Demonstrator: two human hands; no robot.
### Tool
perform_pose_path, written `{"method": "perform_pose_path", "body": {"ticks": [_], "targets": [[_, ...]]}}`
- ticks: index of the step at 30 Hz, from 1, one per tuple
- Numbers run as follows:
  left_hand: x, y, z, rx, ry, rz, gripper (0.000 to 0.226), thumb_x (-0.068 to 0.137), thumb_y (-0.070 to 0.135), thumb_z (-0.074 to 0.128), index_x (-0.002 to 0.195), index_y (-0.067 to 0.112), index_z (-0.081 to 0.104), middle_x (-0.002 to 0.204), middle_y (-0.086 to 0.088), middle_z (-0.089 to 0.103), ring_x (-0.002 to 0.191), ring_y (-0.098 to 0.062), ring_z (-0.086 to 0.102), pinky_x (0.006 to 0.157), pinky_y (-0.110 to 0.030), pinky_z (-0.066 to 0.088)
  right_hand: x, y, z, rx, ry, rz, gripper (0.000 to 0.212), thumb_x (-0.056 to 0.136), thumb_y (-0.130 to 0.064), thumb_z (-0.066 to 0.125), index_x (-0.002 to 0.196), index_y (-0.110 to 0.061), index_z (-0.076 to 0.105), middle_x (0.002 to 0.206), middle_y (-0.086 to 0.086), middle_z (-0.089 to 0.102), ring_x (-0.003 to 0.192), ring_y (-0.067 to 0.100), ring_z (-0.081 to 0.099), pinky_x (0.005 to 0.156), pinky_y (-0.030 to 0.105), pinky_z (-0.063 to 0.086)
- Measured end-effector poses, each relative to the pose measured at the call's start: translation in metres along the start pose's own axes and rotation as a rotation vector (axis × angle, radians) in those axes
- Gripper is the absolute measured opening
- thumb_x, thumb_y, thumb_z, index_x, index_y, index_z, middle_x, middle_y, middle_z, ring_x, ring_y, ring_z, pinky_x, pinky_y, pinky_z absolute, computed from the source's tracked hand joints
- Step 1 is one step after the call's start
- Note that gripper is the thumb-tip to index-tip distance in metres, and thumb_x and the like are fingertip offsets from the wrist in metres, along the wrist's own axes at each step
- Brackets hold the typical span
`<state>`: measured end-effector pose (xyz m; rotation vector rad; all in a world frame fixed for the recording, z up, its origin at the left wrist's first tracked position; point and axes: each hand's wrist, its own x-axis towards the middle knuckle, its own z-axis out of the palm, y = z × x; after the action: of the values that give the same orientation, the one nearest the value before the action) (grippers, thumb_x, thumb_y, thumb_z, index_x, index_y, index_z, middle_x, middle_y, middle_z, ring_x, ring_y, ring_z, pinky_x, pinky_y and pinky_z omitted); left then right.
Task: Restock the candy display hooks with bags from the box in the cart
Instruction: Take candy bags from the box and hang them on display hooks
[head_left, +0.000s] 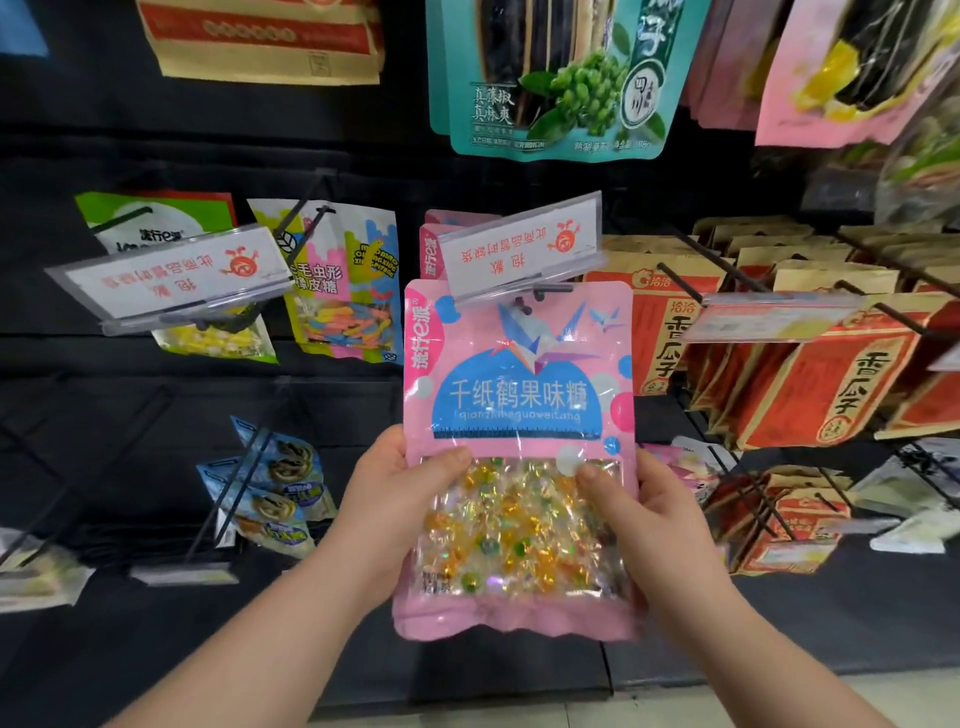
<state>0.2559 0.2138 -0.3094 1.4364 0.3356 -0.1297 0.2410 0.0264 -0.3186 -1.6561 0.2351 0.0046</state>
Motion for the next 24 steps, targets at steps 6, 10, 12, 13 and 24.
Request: {"method": "perform_pose_path", "body": {"ticks": [6,10,12,13,24], "targets": [[0.044,0.011,0.003,0.187,0.008,0.088,0.014,0.088,0.017,0.067,0.094,0.023,0.058,0.098,-0.003,0.069,0.09,-0.02,0.067,0.077,-0.033,0.054,0.045,-0.01,0.014,-0.09,0.019,0.02,0.011,0.09,-0.022,0.063,0.098,-0.015,0.062,0.081,0.007,0.066,0.065,0.018,0.058,0.057,0.03,0.049],[0.067,0.016,0.008,0.286,0.041,0.153,0.018,0.09,0.016,0.064,0.084,0.029,0.052,0.085,0.008,0.059,0.075,-0.007,0.056,0.059,-0.021,0.043,0.074,-0.007,0.024,-0.151,0.06,0.029,0.02,0.09,-0.025,0.063,0.107,-0.014,0.06,0.082,-0.003,0.062,0.063,0.012,0.054,0.047,0.022,0.041],[0.076,0.017,0.009,0.307,0.034,0.168,0.025,0.09,0.013,0.063,0.078,0.031,0.05,0.08,0.009,0.057,0.071,-0.004,0.053,0.059,-0.02,0.043,0.086,-0.004,0.028,-0.196,0.077,0.032,0.024,0.09,-0.027,0.063,0.11,-0.013,0.06,0.092,0.001,0.065,0.069,0.014,0.057,0.048,0.023,0.043],[0.08,0.017,0.01,0.314,0.035,0.17,0.028,0.09,0.012,0.063,0.077,0.032,0.048,0.079,0.009,0.056,0.071,-0.004,0.052,0.06,-0.02,0.043,0.091,-0.002,0.03,-0.209,0.082,0.04,0.026,0.09,-0.027,0.063,0.111,-0.012,0.059,0.098,0.004,0.066,0.074,0.017,0.059,0.053,0.026,0.047],[0.105,0.011,0.01,0.442,0.097,0.078,0.025,0.086,0.022,0.069,0.102,0.02,0.05,0.102,0.0,0.061,0.104,-0.023,0.061,0.09,-0.042,0.052,0.107,0.003,0.033,-0.344,0.089,0.088,0.046,0.09,-0.03,0.063,0.127,-0.006,0.05,0.123,0.011,0.058,0.109,0.027,0.055,0.091,0.037,0.044]]}}
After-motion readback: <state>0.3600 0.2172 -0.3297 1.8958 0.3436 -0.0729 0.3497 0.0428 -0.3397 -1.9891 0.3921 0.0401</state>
